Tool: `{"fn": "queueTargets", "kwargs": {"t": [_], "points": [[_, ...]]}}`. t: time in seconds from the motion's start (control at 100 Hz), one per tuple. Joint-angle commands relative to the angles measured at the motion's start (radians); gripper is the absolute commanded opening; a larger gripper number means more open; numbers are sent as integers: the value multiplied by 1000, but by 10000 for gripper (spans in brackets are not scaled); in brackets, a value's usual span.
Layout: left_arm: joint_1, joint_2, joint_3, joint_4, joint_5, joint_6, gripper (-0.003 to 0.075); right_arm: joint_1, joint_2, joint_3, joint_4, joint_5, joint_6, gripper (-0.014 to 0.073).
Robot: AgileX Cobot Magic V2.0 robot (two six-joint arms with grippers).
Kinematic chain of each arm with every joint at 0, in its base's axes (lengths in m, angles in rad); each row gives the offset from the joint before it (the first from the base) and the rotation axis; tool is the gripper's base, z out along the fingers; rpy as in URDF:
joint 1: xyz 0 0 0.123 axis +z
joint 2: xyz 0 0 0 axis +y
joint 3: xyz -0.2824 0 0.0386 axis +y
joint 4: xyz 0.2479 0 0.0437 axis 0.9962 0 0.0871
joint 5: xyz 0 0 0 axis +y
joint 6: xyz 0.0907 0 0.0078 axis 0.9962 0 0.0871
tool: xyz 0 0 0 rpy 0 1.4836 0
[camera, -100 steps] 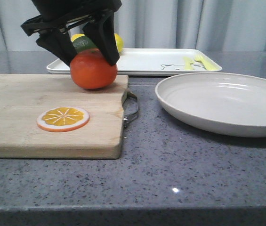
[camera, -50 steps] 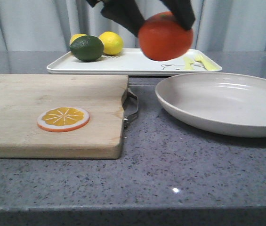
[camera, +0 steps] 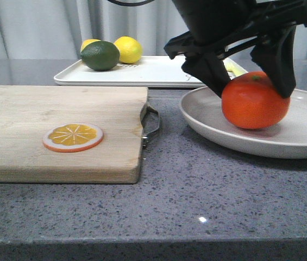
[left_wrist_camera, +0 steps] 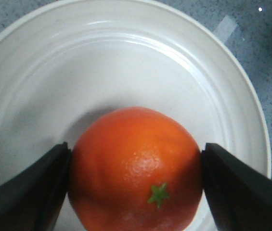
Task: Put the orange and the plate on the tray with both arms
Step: 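Lift the orange with the left gripper and carry it onto the white plate, then open the left gripper to release the orange and withdraw upward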
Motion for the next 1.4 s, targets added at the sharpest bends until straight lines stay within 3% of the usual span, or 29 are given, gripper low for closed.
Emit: {"fn": "queueTargets", "kwargs": {"t": [0.0,0.2,0.27,0.71,0.85,1.15,1.39], "points": [[-12,-51,-36,-28,-22,1,331,-1,1,-35,2,-76,-7,-67],[-12,-51,-36,-28,-33,1,533,-1,1,-35,2,-69,-7,-67],[-12,-51,-36,-28,-33,1,571,-1,1,-35,2,-69,-7,-67],[4,-53,-176,-28,32,1,563,-1,1,-35,2,-51,-7,-67],[35,-78,-192,-28,62,1,460,-1,1,-35,2,-51,-7,-67],[80,-172,-192,-10,67,10,-13,-1,-1,-35,2,-52,-7,-67],[88,-278,-135,16,48,37,-20,-1,-1,-35,2,-53,-7,-67]]}}
